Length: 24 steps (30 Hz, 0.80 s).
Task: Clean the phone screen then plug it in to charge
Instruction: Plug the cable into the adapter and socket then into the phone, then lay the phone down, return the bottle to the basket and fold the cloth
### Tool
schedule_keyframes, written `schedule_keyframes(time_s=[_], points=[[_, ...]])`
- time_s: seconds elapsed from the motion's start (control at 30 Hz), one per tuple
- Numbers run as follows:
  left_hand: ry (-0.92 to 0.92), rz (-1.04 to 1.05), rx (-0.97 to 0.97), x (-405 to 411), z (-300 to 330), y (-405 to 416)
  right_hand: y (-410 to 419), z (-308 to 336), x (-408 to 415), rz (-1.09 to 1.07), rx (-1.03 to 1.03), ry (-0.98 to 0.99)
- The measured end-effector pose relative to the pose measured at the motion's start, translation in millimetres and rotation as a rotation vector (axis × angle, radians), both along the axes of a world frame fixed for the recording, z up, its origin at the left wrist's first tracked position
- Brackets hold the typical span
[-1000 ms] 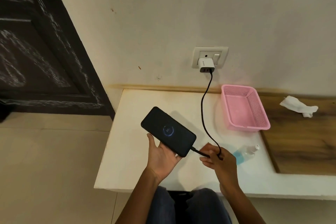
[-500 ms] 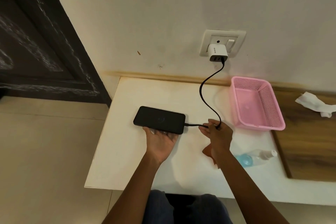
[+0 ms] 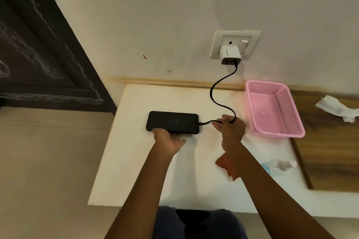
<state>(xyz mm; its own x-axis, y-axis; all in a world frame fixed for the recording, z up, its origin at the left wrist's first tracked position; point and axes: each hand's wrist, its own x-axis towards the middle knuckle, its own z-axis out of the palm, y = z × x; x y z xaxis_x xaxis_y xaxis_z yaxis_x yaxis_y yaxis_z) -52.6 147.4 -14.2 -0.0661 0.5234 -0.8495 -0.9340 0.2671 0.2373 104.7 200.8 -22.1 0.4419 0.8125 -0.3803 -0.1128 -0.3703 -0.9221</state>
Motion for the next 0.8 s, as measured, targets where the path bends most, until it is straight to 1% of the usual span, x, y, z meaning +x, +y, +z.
schedule_keyframes(time_s=[0.1,0.2,0.23,0.27,0.3,0.37,0.4,0.47,0.53,0.57,0.6,0.67,0.77,0.8], points=[[-0.012,-0.044,-0.003,-7.1,2.7,0.7,9.7,3.2,-1.4,0.024,-0.005,-0.008],[-0.076,0.001,0.080,-12.2,2.8,-2.0,17.1,7.9,-0.7,0.074,-0.058,0.030],[-0.087,0.025,0.100,-13.6,2.2,-2.6,17.2,9.5,-0.7,0.101,-0.076,-0.005],[-0.090,0.047,0.115,-15.1,1.8,-3.4,15.5,11.2,-1.1,0.141,-0.077,-0.097],[-0.087,0.059,0.128,-16.1,1.2,-4.5,11.7,13.0,-1.9,0.188,-0.056,-0.230],[-0.070,0.062,0.157,-16.3,-0.1,-7.2,2.7,18.0,-4.5,0.242,0.045,-0.489],[-0.060,0.062,0.167,-15.1,-0.8,-8.6,-2.0,21.6,-5.9,0.241,0.107,-0.580],[-0.046,0.075,0.176,-12.7,-1.8,-10.2,-9.9,28.2,-7.7,0.201,0.262,-0.668],[-0.042,0.102,0.184,-10.5,-1.3,-10.6,-15.5,33.3,-7.4,0.148,0.420,-0.666],[-0.043,0.119,0.187,-9.7,-0.7,-10.8,-16.8,34.7,-5.8,0.135,0.464,-0.664],[-0.044,0.135,0.190,-9.4,-0.5,-11.1,-16.5,35.5,-3.6,0.134,0.478,-0.670],[-0.045,0.159,0.199,-9.8,-1.1,-11.6,-10.1,35.4,2.7,0.152,0.438,-0.731],[-0.050,0.190,0.206,-10.4,-2.4,-12.2,11.4,35.0,14.4,0.156,0.309,-0.943],[-0.051,0.198,0.207,-10.2,-2.2,-12.3,20.6,36.4,18.1,0.139,0.264,-0.979]])
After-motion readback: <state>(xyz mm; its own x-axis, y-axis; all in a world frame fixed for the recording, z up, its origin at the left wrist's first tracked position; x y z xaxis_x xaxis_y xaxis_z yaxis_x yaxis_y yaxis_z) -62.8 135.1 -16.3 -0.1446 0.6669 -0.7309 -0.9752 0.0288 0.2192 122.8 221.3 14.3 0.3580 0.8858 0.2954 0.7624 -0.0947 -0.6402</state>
